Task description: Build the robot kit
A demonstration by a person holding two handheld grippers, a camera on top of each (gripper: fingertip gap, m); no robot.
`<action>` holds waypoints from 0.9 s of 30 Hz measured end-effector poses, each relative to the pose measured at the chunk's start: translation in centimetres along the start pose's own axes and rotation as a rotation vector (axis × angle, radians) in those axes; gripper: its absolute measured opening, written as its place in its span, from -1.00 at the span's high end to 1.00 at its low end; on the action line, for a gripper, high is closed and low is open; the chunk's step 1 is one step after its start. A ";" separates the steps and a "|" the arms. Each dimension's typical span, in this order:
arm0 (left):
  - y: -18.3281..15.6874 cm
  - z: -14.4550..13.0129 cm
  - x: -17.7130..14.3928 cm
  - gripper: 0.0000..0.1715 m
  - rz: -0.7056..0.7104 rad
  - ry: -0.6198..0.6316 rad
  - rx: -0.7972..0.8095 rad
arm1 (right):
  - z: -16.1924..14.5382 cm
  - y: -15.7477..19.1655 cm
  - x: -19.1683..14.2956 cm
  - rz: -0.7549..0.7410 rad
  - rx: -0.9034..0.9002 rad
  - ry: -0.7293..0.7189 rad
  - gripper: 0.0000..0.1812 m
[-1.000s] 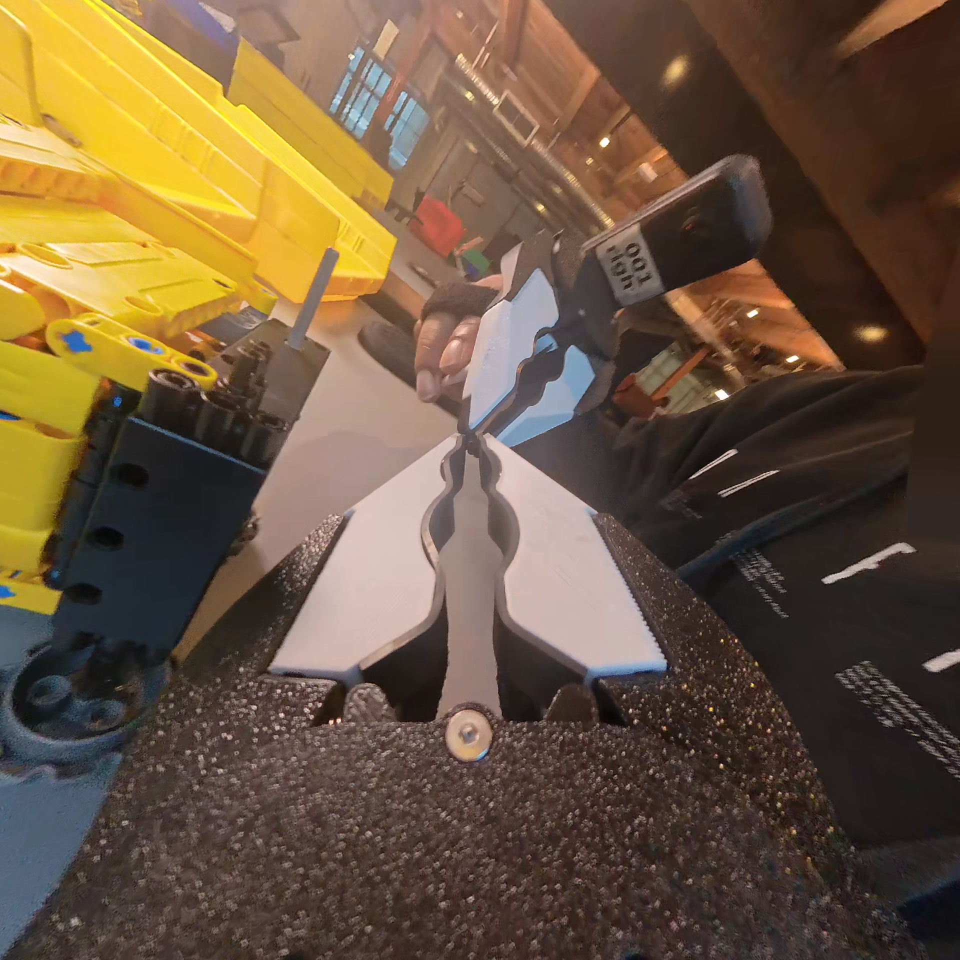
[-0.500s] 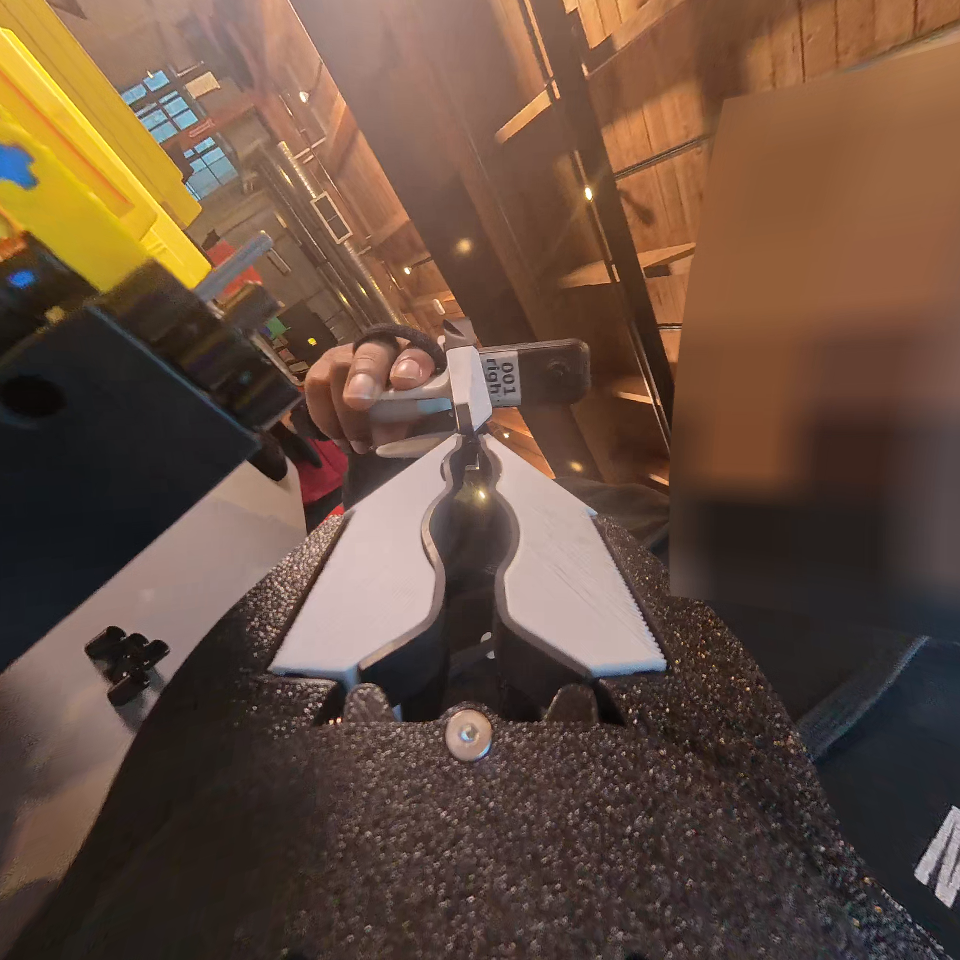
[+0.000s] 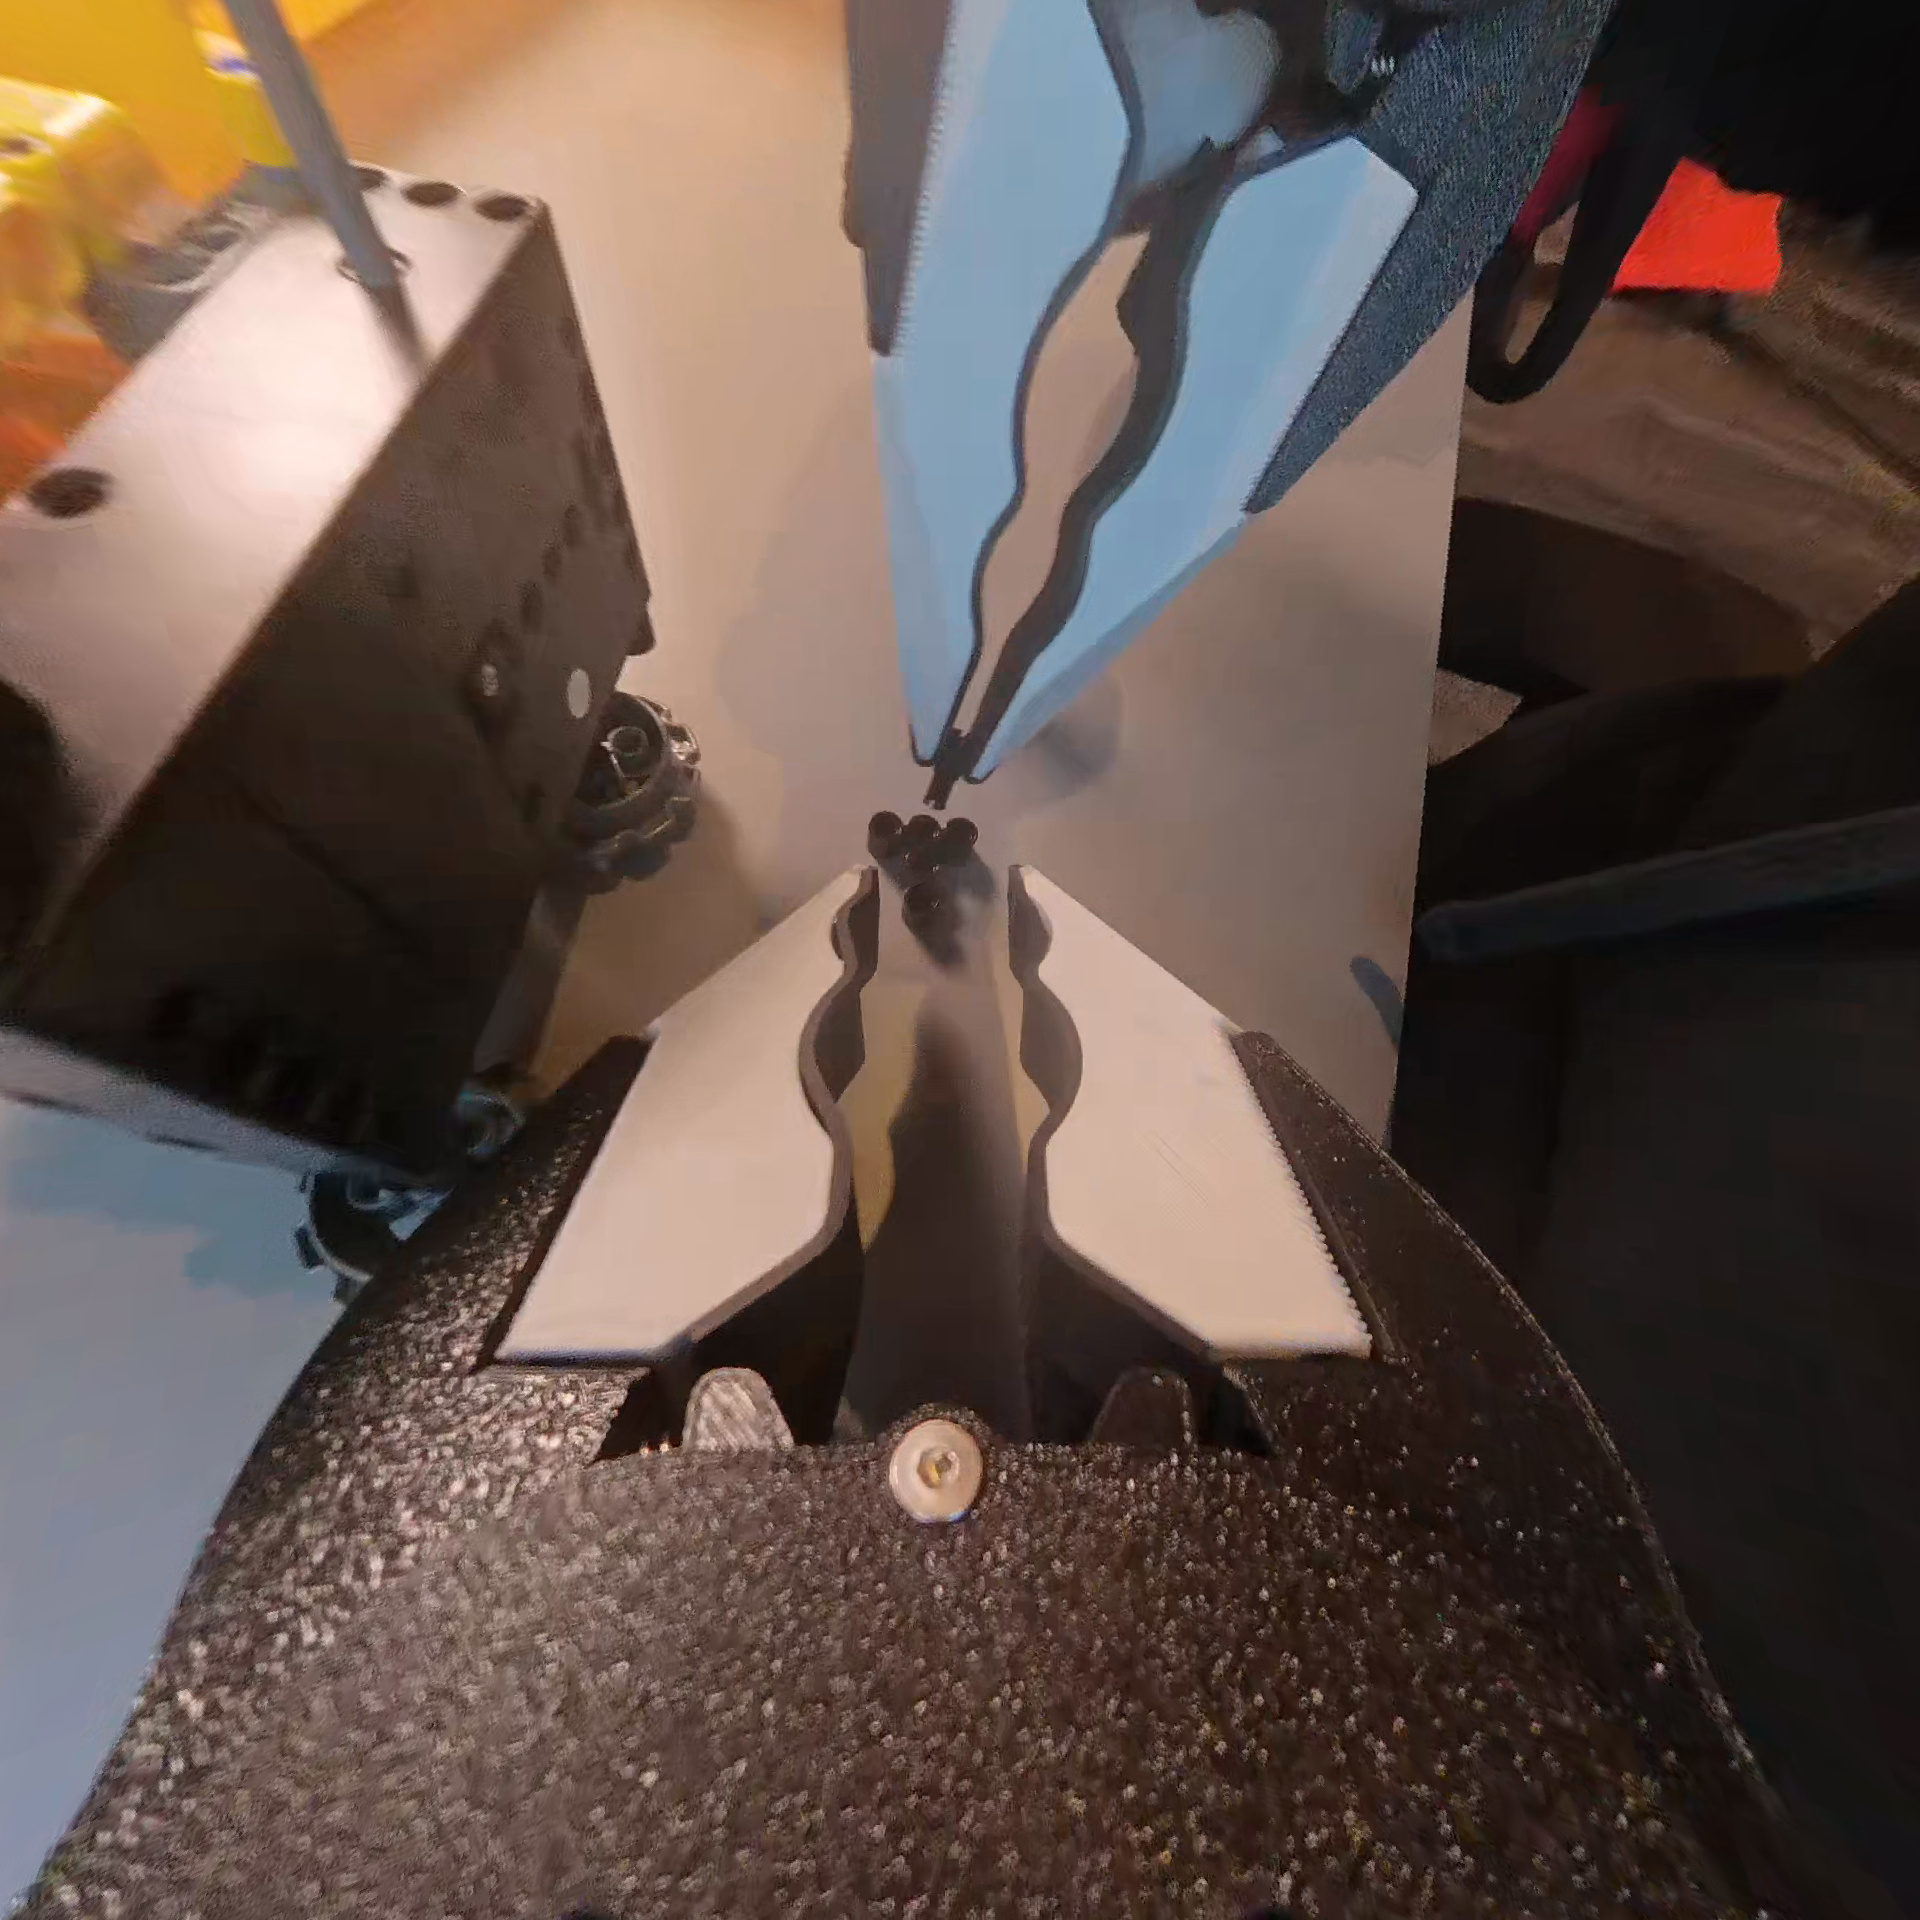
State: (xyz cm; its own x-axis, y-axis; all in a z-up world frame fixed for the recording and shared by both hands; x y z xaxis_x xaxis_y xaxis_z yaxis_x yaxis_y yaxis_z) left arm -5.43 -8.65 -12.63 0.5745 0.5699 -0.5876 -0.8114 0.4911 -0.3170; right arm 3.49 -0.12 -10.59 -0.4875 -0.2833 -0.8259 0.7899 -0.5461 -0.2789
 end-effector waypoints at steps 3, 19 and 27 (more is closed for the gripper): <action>0.0 -0.1 0.8 0.78 0.069 0.042 0.056 | 0.2 -0.3 0.4 0.042 -0.029 0.047 0.95; 0.1 -0.2 1.6 0.94 0.075 0.091 0.113 | 1.0 -0.7 1.0 0.123 -0.144 0.146 0.95; 0.4 -0.1 1.6 0.94 0.035 0.102 0.094 | 1.6 -1.1 1.2 0.198 -0.255 0.200 0.95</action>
State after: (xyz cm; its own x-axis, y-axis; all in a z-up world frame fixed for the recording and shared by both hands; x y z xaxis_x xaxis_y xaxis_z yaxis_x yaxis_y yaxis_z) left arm -4.85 -7.66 -13.75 0.5283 0.5199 -0.6713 -0.8143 0.5342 -0.2271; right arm 1.41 -1.11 -10.47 -0.2536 -0.1906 -0.9483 0.9411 -0.2751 -0.1965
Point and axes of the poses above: each gripper's, where its closed fingertips meet, x out along the fingers, z out of its top, y = z × x across the jaws, the point moved 8 cm from there along -x, back along the fingers, and after that the axes turned 12 degrees about -x, right-handed, at the moved point
